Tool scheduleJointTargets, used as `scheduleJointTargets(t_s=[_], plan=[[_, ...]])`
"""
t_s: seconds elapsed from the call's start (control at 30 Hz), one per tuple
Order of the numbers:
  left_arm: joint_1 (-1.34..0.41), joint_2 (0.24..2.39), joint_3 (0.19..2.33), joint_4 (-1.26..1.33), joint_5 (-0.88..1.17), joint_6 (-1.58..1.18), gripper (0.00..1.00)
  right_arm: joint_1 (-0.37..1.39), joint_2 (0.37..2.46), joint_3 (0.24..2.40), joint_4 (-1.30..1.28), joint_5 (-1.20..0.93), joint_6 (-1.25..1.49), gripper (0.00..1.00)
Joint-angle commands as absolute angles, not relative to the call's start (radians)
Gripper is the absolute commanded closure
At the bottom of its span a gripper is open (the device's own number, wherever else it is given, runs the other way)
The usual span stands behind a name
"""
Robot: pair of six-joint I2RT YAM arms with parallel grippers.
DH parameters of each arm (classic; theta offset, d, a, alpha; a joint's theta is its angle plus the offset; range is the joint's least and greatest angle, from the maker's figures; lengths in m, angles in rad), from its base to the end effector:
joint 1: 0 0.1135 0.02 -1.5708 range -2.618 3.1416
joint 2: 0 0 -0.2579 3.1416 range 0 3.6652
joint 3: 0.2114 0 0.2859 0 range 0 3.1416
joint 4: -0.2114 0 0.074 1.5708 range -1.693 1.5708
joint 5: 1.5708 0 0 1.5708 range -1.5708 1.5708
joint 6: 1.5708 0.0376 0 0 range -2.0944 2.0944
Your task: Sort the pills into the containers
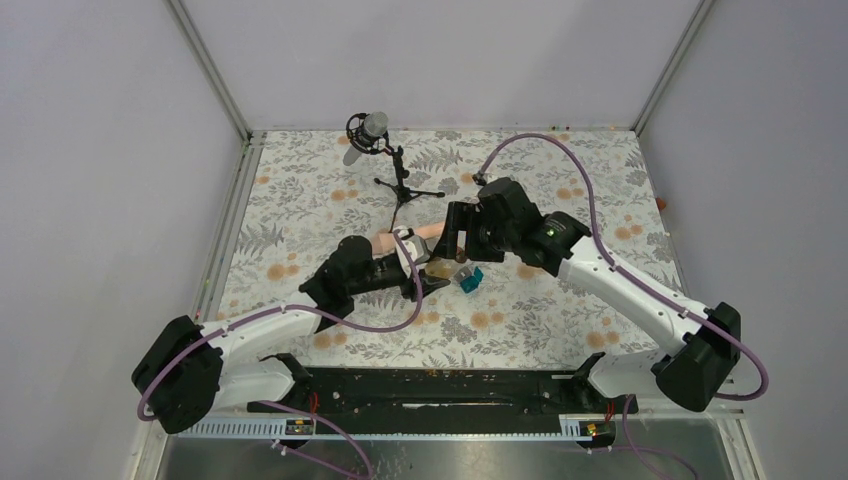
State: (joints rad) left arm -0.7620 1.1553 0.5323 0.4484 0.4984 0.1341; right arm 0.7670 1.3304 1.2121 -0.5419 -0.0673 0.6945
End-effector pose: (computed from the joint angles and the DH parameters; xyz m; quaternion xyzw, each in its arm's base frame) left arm 0.1926 -0.2086 0.2165 0.4645 0.6004 -0.3721 0.5341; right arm 0.2368 0.2318 0.3222 -0.0473 0.8965 0.3158 0.3071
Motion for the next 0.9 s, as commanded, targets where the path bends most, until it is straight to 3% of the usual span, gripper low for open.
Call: scheduleJointTargets(t_s=[0.0,0.1,0.47,0.6,0.87], plan=[[-0.767,1.143,0.534,0.574,0.530,0.121,1.00,0.776,1.254,1.246,-0.525,-0.042,0.595,0.08],[-0.768,1.152,0.527,0.590,0.555,0.102,1.00,0.776,1.195,1.247,-0.523,-0.066,0.488,0.01],[-0.768,1.156,0.545,0.593,0.804,0.101,1.00,0.772,1.106,1.256,-0.641,-0.314,0.064,0.01],[-0.766,1.162,0.557,0.592,0.843,0.086,1.00,0.771,1.112,1.272,-0.690,-0.392,0.008,0.03],[-0.767,1.149,0.555,0.610,0.858,0.084,1.00,0.770,1.165,1.266,-0.652,-0.329,0.087,0.08]])
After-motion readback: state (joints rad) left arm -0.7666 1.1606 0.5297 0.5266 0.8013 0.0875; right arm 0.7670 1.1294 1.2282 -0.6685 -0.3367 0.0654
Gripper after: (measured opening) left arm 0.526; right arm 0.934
